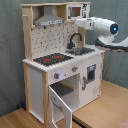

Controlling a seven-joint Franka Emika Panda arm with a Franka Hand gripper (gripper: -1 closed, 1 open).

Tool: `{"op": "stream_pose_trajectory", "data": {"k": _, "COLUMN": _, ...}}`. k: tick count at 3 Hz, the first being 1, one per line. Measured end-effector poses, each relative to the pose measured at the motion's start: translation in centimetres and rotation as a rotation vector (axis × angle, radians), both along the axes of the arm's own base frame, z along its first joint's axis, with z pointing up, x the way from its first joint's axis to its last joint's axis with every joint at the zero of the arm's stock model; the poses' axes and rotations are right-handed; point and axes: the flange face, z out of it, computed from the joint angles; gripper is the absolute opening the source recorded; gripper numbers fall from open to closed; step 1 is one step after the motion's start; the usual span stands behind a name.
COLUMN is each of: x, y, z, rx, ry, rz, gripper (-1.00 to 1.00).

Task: Play with the kitchen

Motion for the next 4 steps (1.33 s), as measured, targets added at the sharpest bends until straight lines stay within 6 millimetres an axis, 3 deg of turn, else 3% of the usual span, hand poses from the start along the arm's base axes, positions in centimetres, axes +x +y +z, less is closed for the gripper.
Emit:
{"op": "stream_pose_trajectory", "data": {"k": 2, "x": 3.9, "y": -0.4, "z": 1.8, "rx": -0.001, "ry": -0.002, "rz": -0.003, "gripper": 1.00}}
{"op": "stream_pose_trajectory", "data": {"k": 3, "x": 5.9, "y": 0.3, "z": 1.0, "rx": 0.005, "ry": 0.032, "rz": 0.010, "gripper": 1.00}}
{"op": "stream_pose_trajectory", "data": {"k": 4, "x": 8.2, "y": -0.6, "z": 1.3, "rx": 0.020, "ry": 0.041, "rz": -0.001, "gripper": 1.00}}
